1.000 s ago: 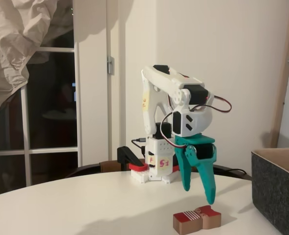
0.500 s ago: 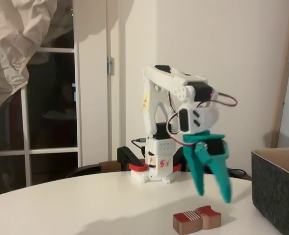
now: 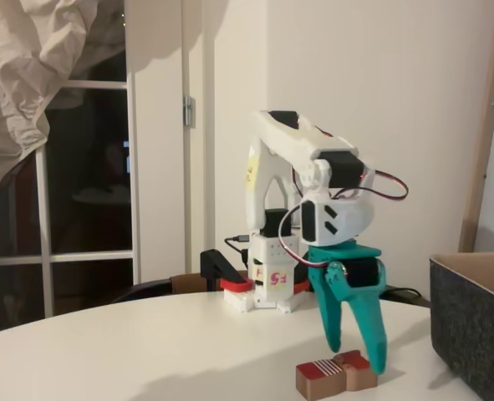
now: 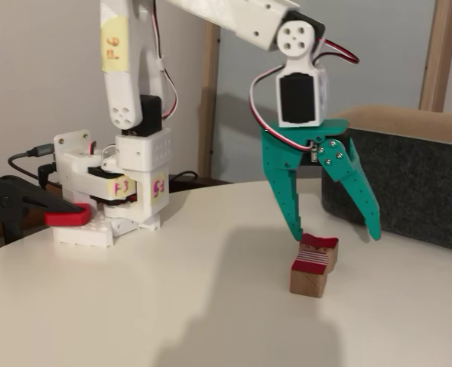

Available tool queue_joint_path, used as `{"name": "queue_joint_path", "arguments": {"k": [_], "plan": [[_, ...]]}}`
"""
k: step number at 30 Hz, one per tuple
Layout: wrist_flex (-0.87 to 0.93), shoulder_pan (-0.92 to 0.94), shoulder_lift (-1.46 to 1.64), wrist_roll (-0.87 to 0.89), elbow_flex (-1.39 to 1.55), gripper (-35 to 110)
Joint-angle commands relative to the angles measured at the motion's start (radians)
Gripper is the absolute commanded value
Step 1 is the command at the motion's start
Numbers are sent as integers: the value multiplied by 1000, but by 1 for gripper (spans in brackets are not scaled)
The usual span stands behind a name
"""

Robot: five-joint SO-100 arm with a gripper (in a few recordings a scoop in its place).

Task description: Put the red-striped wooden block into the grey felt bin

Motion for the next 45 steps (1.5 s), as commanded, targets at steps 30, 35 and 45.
{"name": "queue_joint_path", "arguments": {"k": [30,35,45], "plan": [[-12,29,-201,-67,-17,29],[-37,21,-232,-94,-17,21],[-48,18,-241,-121,-18,9]]}}
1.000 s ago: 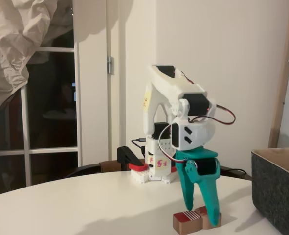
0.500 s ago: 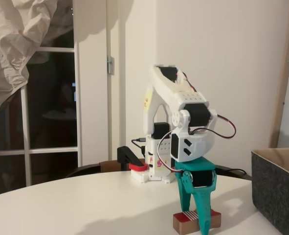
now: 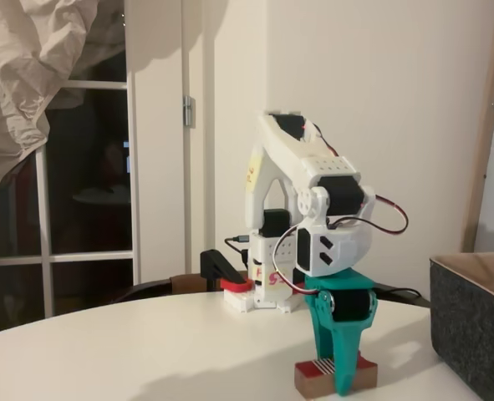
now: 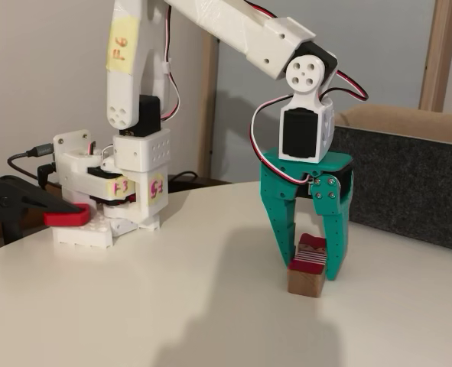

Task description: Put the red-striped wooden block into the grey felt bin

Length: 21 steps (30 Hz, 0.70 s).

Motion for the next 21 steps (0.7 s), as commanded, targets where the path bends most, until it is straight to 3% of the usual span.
{"name": "queue_joint_path", "arguments": {"k": [1,21], "plan": [[-9,-11,-15,2,11,8],[-8,74,155,86,-11,5]]}}
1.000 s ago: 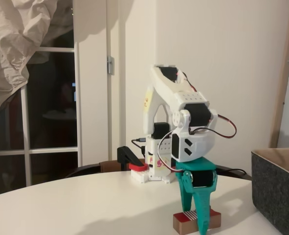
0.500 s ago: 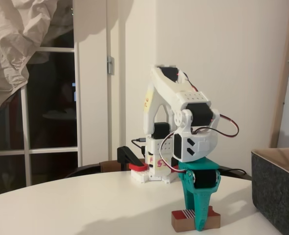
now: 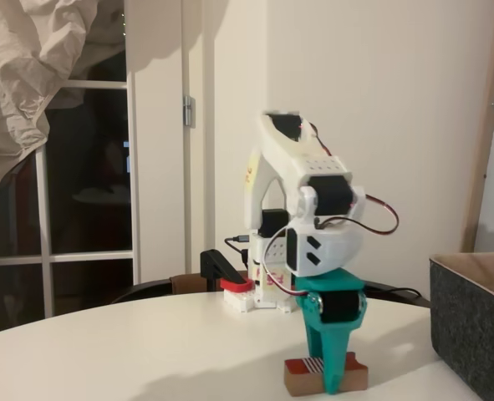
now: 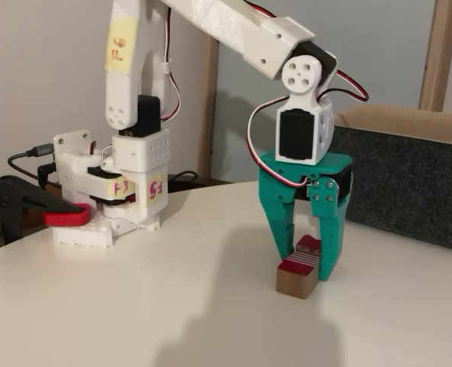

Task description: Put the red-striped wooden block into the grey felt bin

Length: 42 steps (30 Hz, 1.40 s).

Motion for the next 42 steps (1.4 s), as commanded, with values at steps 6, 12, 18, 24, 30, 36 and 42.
{"name": "queue_joint_path", "arguments": {"k": [6,12,18,24,30,36,42], "plan": [[-5,54,241,69,-5,5],[-6,89,420,107,-5,6],[-46,92,615,147,-5,6],[-166,11,759,153,-8,5],[-319,-153,787,150,-12,5],[-405,-380,767,112,-14,4],[-480,-575,696,66,-14,5]]}}
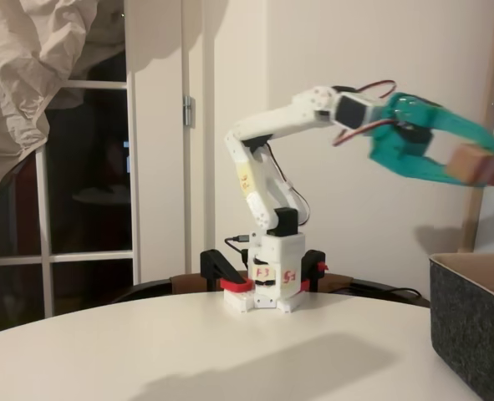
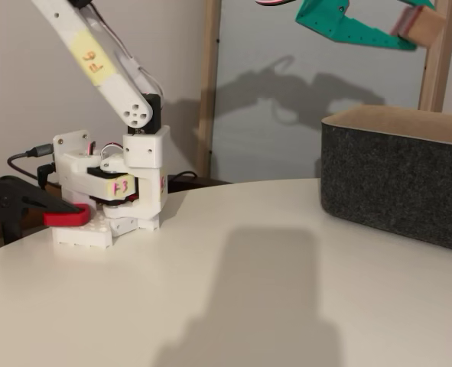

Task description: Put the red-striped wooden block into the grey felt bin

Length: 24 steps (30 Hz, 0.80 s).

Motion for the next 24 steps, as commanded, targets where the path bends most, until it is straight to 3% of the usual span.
{"name": "queue_joint_path", "arguments": {"k": [1,8,15,20,24], "plan": [[-37,-109,-28,-31,-18,6],[-40,-196,-176,-201,-20,7],[-21,-172,-221,-235,-14,8],[54,-179,-209,-291,-18,21],[61,-193,-178,-291,-23,24]]}}
